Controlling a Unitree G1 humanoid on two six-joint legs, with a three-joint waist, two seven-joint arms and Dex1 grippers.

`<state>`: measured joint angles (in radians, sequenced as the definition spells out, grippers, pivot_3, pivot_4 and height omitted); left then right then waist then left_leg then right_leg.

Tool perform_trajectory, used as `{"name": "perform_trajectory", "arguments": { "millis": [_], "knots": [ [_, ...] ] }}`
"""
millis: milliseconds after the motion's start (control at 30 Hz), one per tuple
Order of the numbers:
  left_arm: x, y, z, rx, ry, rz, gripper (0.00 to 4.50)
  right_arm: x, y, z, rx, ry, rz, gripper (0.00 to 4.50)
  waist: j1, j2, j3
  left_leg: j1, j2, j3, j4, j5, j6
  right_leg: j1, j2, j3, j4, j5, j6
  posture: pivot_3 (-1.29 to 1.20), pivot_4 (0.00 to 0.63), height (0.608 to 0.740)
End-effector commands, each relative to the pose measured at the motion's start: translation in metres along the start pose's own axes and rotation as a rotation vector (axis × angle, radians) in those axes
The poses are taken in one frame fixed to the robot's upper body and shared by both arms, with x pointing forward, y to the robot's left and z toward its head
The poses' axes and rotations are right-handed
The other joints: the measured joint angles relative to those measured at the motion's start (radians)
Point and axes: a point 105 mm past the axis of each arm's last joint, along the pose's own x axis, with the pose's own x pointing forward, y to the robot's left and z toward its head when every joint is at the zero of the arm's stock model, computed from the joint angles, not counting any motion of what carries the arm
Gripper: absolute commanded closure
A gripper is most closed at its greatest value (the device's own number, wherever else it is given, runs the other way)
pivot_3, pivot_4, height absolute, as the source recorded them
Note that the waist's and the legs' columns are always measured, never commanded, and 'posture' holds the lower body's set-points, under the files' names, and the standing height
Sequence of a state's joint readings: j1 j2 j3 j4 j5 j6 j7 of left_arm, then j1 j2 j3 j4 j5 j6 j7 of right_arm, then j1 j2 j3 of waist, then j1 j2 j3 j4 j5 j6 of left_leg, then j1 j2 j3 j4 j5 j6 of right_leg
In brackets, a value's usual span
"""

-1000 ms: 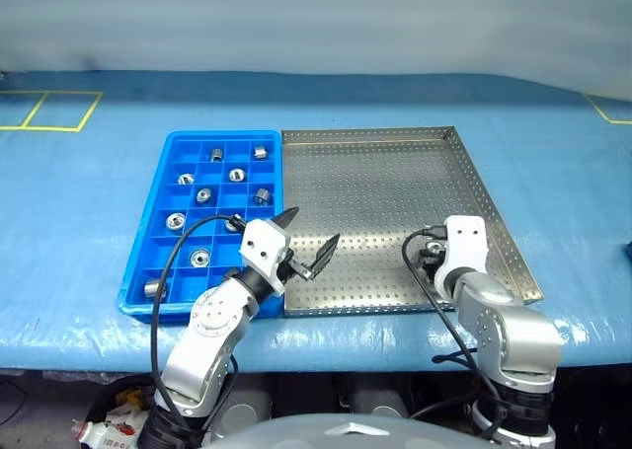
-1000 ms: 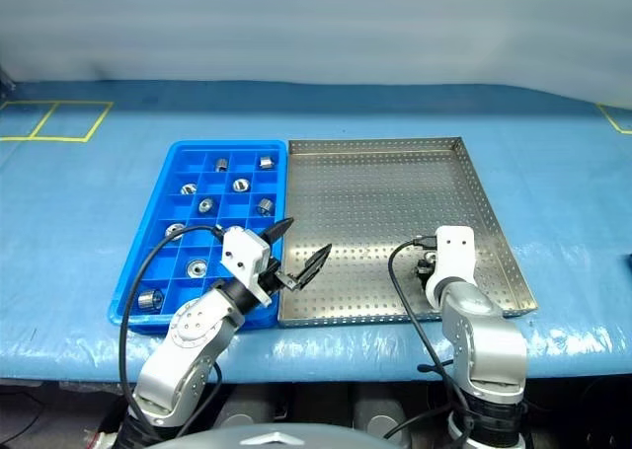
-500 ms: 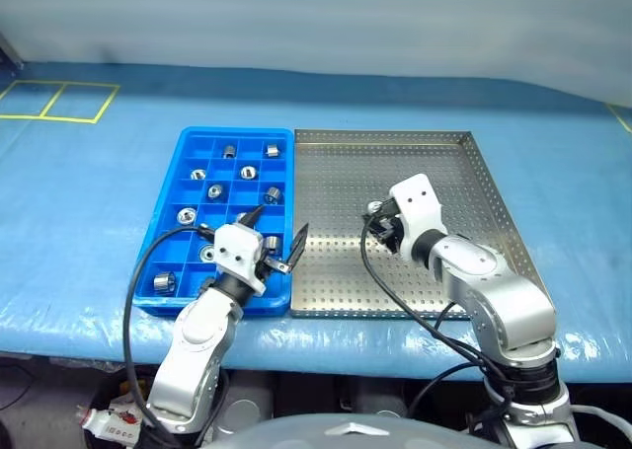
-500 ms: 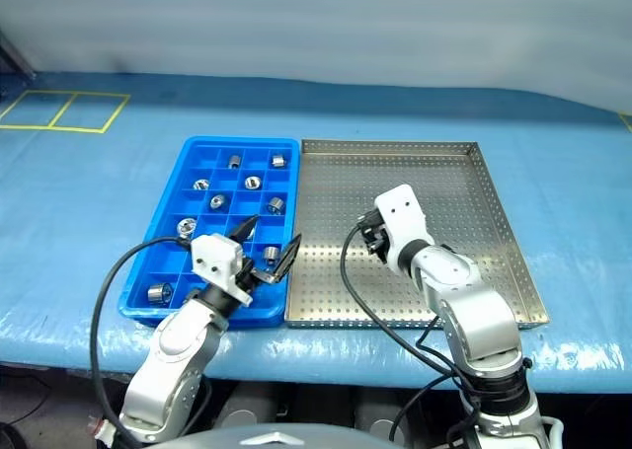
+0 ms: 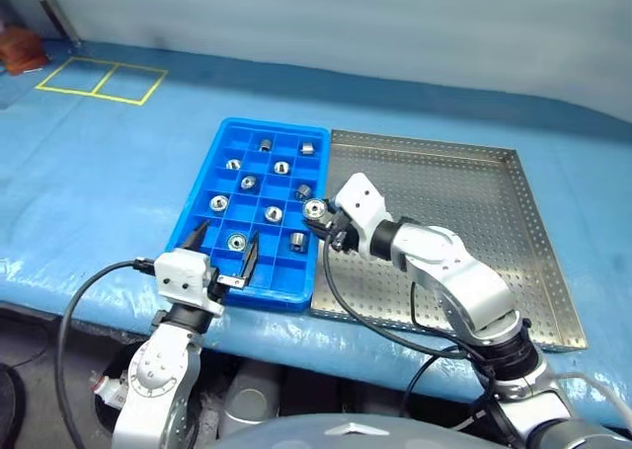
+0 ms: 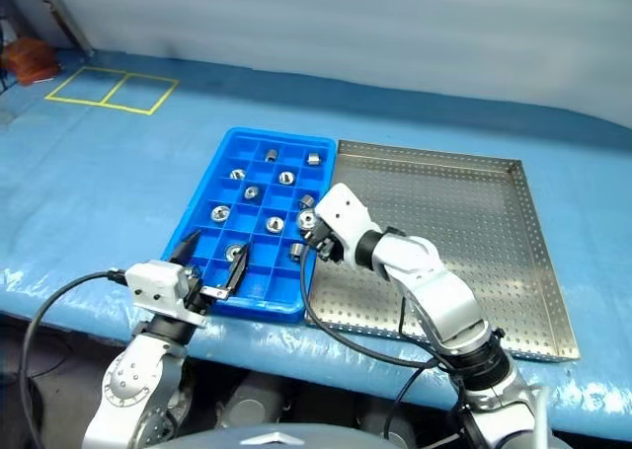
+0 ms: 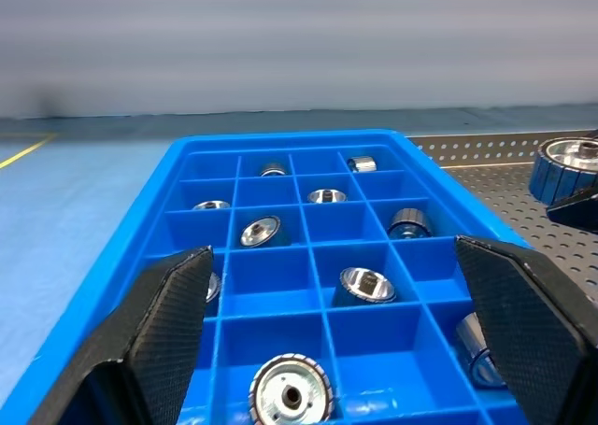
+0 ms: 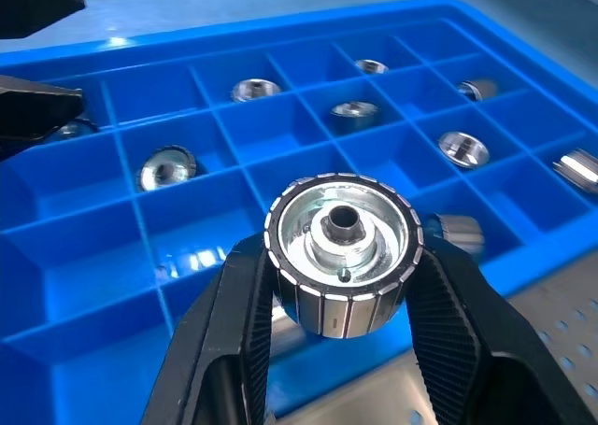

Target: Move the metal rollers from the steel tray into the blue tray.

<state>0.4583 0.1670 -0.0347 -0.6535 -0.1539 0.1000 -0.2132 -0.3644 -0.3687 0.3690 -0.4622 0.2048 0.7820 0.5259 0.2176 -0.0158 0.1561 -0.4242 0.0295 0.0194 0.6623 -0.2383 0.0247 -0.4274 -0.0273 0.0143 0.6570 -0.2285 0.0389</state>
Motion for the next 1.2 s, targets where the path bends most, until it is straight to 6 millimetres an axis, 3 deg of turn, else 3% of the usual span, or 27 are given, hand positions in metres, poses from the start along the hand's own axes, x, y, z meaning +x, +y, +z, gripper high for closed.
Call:
{"name": "perform_trajectory", "arguments": {
  "millis": [33, 333, 667, 900, 1200],
  "knots": [
    [-0.009, 0.001, 0.016, 0.004, -0.053, -0.022, 0.0, 0.006, 0.015, 0.007, -0.027, -0.048, 0.086, 2.8, 0.032, 0.0, 0.0, -0.001, 0.0, 0.0, 0.0, 0.0, 0.0, -0.001, 0.0, 0.0, 0.0, 0.0, 0.0, 0.57, 0.15, 0.74],
    [-0.02, -0.008, 0.003, -0.03, 0.02, -0.12, 0.0, 0.011, 0.036, -0.005, 0.008, -0.024, 0.185, 2.8, 0.176, 0.0, 0.0, -0.004, 0.001, 0.001, 0.002, -0.001, -0.002, -0.006, 0.0, -0.005, -0.004, -0.001, 0.0, 0.59, 0.15, 0.74],
    [-0.018, -0.012, 0.001, -0.043, 0.023, -0.158, 0.0, 0.003, 0.03, -0.015, 0.028, 0.012, 0.158, 2.8, 0.309, 0.0, -0.001, -0.007, 0.0, 0.001, 0.002, -0.007, -0.004, -0.004, 0.002, -0.012, -0.013, 0.0, 0.001, 0.56, 0.15, 0.74],
    [-0.015, -0.015, -0.002, -0.048, 0.027, -0.194, 0.0, -0.008, 0.023, -0.018, 0.025, 0.029, 0.126, 2.8, 0.344, 0.0, -0.002, -0.007, 0.0, 0.001, 0.002, -0.007, -0.004, -0.004, 0.002, -0.013, -0.013, 0.0, 0.0, 0.53, 0.15, 0.74],
    [-0.01, -0.021, -0.005, -0.054, 0.028, -0.239, 0.0, -0.02, 0.021, -0.026, 0.038, 0.068, 0.1, 2.8, 0.347, 0.0, -0.003, -0.007, 0.0, 0.001, 0.003, -0.007, -0.004, -0.003, 0.002, -0.014, -0.013, 0.0, 0.001, 0.5, 0.15, 0.74]
  ]
}}
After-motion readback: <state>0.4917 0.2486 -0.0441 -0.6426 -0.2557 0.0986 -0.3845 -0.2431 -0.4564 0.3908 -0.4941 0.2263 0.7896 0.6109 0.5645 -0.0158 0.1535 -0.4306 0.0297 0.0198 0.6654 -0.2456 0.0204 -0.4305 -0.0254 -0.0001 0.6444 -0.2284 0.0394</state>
